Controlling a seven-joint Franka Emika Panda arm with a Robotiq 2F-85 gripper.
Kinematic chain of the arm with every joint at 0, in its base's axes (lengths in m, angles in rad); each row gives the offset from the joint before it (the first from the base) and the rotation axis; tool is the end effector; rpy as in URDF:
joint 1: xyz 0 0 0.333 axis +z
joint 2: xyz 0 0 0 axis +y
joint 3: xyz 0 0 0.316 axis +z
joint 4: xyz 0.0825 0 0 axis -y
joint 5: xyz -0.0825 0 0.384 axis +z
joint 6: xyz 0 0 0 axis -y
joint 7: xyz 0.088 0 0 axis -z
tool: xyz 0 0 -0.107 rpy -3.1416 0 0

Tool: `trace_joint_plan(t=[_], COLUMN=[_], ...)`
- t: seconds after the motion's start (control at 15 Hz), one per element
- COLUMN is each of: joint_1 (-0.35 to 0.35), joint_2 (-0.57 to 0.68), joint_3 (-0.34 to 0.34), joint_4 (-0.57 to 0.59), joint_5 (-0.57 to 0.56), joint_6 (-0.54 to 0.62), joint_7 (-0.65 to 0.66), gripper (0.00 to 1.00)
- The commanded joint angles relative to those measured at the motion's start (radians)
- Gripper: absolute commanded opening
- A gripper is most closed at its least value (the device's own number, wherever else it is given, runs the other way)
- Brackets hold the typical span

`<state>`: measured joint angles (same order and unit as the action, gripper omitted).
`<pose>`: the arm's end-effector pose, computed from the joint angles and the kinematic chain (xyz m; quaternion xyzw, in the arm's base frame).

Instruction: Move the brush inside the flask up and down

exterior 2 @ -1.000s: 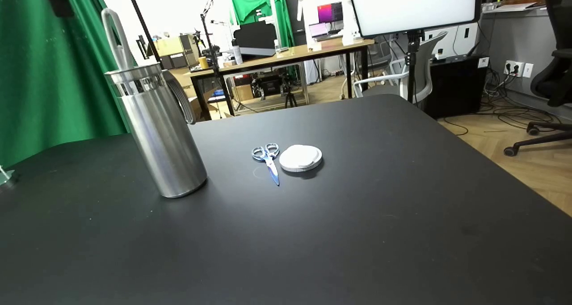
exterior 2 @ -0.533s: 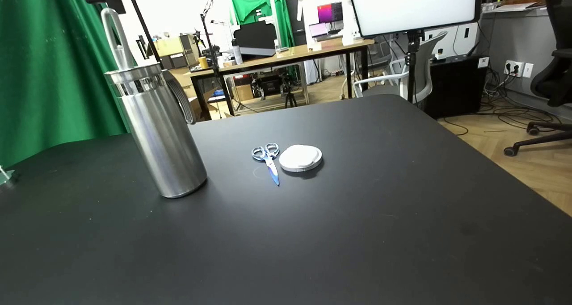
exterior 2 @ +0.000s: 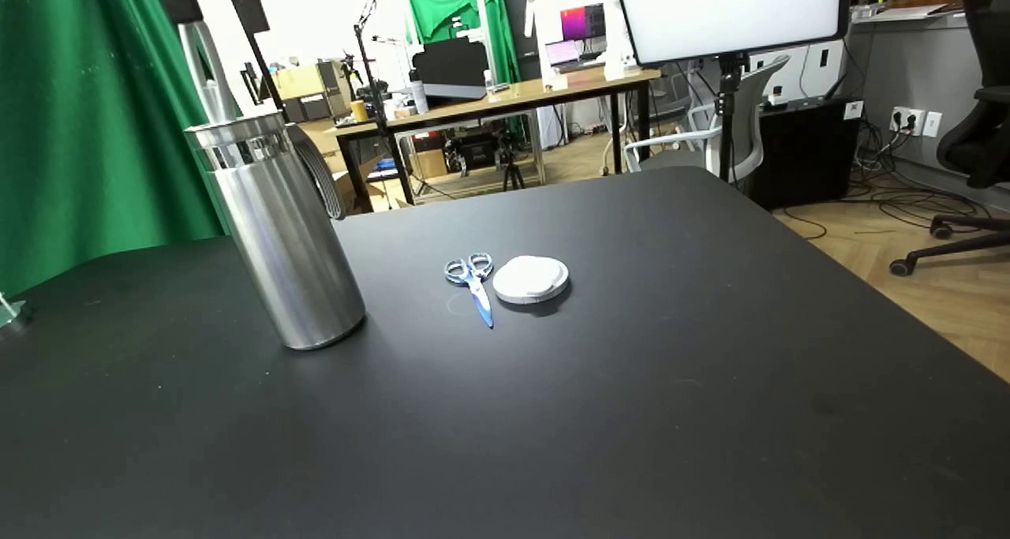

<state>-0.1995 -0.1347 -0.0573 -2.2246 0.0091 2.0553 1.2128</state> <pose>0.4816 -0.1265 0.4283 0.7406 -0.6717 -0.0191 0.0011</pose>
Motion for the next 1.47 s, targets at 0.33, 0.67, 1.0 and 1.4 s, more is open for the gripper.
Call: trace_joint_plan(t=[0.33, 0.67, 1.0, 1.4], joint_1=[0.019, 0.02, 0.022, 0.024], joint_2=[0.0, 0.008, 0.033, 0.047], joint_3=[-0.015, -0.016, -0.02, -0.024], joint_4=[0.002, 0.009, 0.014, 0.01], joint_5=[0.009, 0.011, 0.013, 0.019], joint_6=[-0.023, -0.04, -0.052, -0.041], joint_7=[0.014, 0.002, 0.004, -0.003], gripper=[1.0, 1.0, 1.0, 0.73])
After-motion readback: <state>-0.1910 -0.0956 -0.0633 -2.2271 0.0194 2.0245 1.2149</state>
